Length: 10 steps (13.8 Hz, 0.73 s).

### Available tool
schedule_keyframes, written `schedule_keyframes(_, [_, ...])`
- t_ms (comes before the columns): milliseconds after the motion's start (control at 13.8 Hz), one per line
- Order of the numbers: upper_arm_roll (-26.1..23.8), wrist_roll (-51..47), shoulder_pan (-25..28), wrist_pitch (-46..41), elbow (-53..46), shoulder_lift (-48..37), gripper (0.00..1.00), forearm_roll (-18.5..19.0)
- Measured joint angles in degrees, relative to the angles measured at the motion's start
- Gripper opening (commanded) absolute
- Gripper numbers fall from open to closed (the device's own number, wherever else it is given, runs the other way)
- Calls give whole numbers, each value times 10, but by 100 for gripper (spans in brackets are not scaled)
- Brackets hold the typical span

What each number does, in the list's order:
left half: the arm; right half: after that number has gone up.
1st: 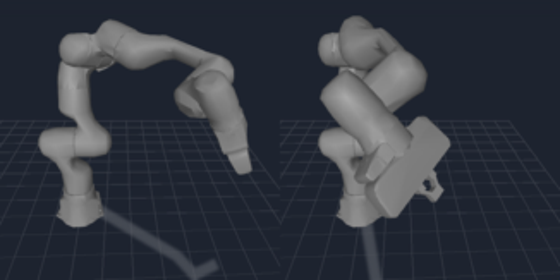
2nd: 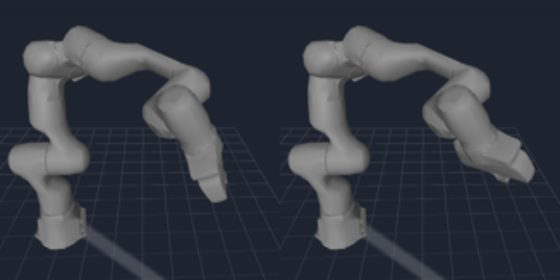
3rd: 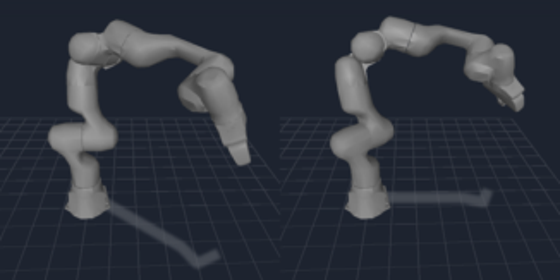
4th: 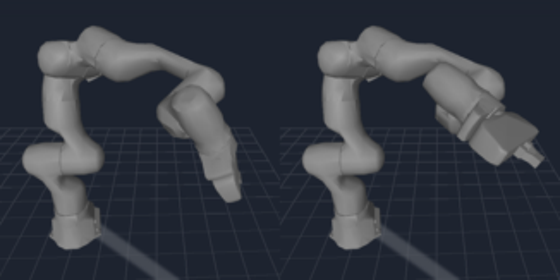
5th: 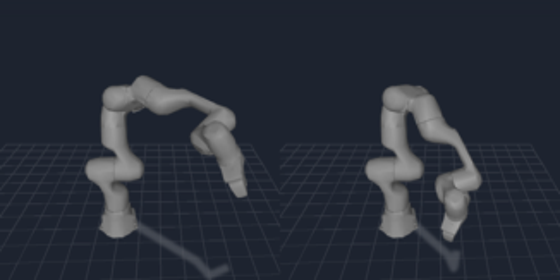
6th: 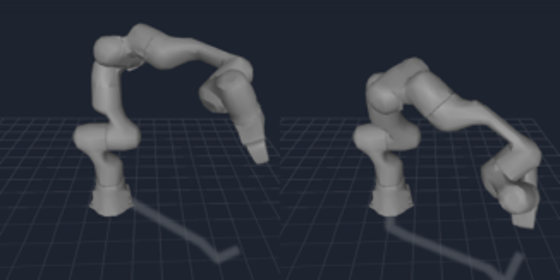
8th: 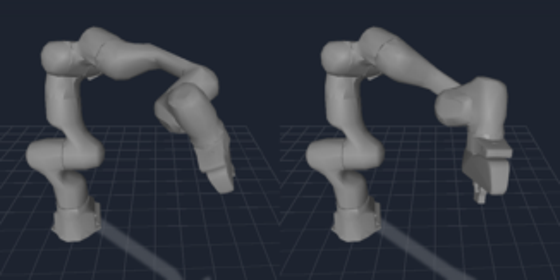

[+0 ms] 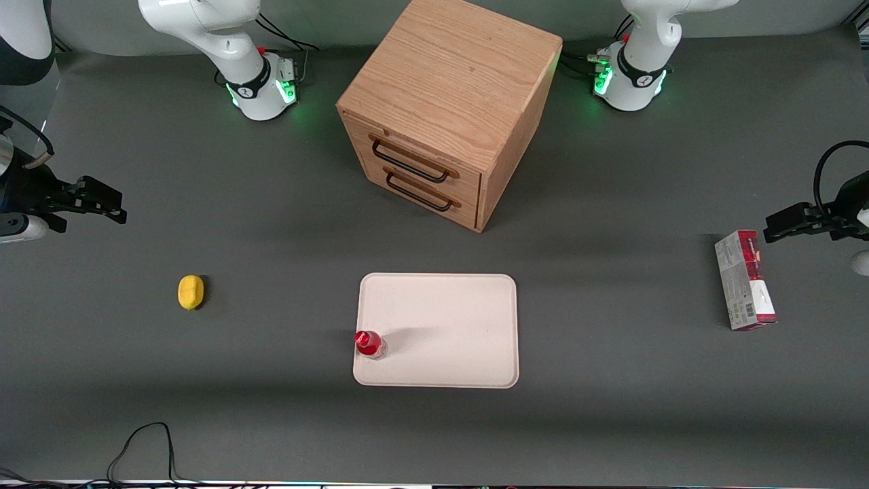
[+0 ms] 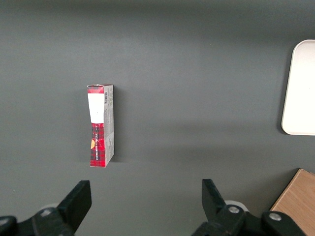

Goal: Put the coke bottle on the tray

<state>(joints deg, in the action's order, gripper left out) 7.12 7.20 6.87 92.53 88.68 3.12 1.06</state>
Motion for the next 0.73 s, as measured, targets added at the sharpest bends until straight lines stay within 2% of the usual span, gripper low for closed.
schedule_keyframes(727, [0, -24, 0, -25, 1, 0, 100, 0])
